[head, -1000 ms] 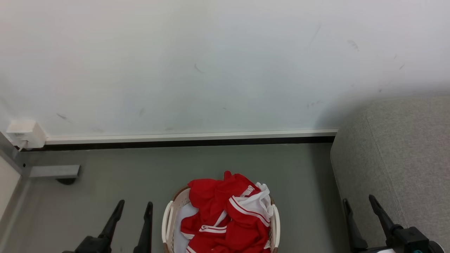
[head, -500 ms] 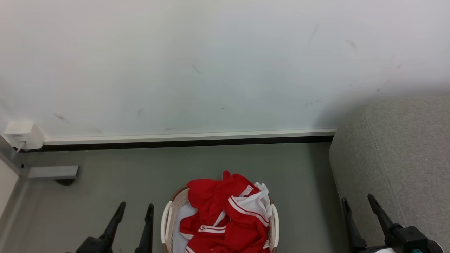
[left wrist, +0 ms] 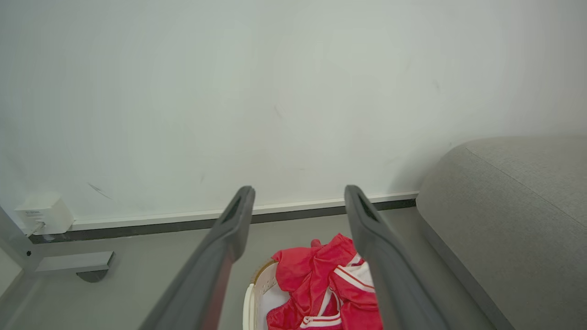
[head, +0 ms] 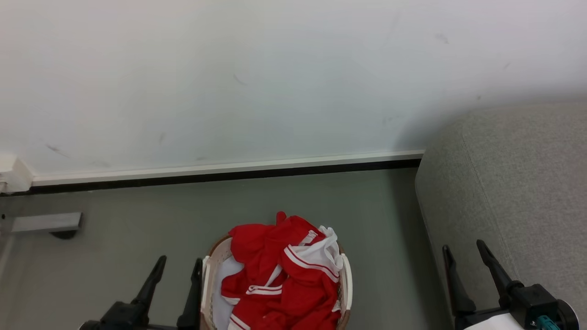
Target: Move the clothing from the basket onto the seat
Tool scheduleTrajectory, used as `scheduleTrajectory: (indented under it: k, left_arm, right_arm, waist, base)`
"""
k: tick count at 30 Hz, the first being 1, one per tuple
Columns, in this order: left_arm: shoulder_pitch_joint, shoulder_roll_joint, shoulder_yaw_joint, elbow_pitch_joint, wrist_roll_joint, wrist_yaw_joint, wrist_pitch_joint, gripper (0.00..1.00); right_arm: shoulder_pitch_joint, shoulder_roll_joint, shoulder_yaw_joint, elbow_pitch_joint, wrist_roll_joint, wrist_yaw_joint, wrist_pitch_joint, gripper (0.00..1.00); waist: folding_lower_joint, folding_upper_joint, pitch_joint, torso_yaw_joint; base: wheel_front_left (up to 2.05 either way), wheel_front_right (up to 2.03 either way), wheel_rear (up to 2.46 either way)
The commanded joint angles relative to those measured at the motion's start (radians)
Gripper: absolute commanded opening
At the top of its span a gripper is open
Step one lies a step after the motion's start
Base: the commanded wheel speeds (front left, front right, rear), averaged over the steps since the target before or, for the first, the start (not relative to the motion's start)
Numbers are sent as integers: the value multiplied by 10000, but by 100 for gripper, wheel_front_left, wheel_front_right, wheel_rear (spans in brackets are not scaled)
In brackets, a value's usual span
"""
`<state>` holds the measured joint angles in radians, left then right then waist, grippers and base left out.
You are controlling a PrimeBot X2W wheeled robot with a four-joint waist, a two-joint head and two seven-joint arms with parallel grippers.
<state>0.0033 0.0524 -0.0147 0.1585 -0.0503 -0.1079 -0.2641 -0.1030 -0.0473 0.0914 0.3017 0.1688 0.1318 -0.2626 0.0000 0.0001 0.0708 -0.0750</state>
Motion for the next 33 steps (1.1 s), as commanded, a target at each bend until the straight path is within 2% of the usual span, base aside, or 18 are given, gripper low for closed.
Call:
scheduleTrajectory:
  k: [1, 10, 20, 25, 33]
  left_arm:
    - [-123, 43, -5, 13, 144, -32, -7, 100]
    - [-1198, 369, -318, 98, 207, -156, -7, 100]
    - [-3559, 1206, -1091, 824, 208, -214, -7, 100]
    - [-5055, 1861, -2006, 1945, 48, -220, -7, 100]
    - [-7378, 2722, -4005, 4063, -273, -208, -7, 100]
  right_arm:
    - [-109, -57, -14, -41, 34, -21, -35, 100]
    - [-716, -51, -93, -617, 70, -21, -35, 100]
    - [-1656, -43, -114, -1939, 46, -21, -35, 100]
    - [-2002, -42, -106, -2583, -60, -21, -35, 100]
    - [-2251, -40, -214, -3479, -172, -21, -35, 100]
  waist:
    - [0, -1, 221, -193]
    - [0, -1, 1741, -950]
    - [0, -1, 4205, -1648]
    - [0, -1, 5103, -1905]
    - [0, -1, 6114, -2150]
  base:
    - [0, 0, 0]
    - [0, 0, 0]
    - [0, 0, 0]
    - [0, 0, 0]
    - [0, 0, 0]
